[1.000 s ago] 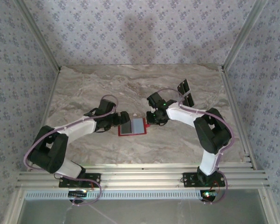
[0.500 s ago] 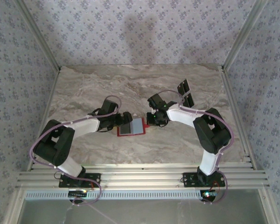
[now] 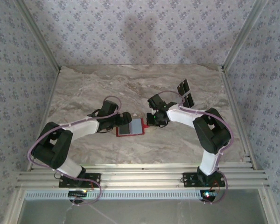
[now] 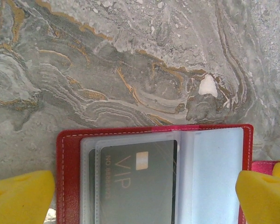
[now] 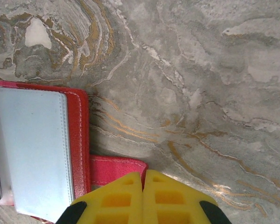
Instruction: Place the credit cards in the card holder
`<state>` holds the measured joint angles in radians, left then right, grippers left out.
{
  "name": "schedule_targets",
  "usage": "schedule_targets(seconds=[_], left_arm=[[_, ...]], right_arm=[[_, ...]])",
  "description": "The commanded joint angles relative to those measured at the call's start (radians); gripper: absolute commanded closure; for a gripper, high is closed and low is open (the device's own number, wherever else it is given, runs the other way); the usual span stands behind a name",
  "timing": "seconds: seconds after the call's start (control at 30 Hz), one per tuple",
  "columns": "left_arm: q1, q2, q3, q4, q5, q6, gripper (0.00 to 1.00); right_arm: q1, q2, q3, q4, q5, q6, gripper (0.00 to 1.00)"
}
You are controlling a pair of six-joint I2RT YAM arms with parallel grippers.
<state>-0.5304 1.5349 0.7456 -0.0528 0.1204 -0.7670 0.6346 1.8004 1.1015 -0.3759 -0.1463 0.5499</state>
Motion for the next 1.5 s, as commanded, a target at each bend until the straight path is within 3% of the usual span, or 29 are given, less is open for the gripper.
schedule_targets(seconds=[0.0,0.63,0.9,1.2,1.47], left_arm=[[-0.005,-0.011,0.002,-0.016,-0.028,0.023,0.00],[-0.036,0.060,0.038,0.009,-0.005,0.052,0.00],[-0.061,-0.025,0.041,0.043,0.013,0.014,0.00],[-0.125,-0.130,0.049,0.095,-0.015,-0.065,0.00],[-0.212,-0.024,0.088,0.185,-0.038,-0.116,0.00]], right_arm=[[0.003,-0.002,-0.013,-0.001,-0.014,0.016,1.00],[0.013,0.017,-0.008,0.009,-0.024,0.023,1.00],[0.018,0.030,-0.010,0.017,-0.027,0.027,1.00],[0.019,0.040,-0.009,0.026,-0.032,0.031,1.00],[0.011,0.033,-0.015,0.029,-0.033,0.037,1.00]])
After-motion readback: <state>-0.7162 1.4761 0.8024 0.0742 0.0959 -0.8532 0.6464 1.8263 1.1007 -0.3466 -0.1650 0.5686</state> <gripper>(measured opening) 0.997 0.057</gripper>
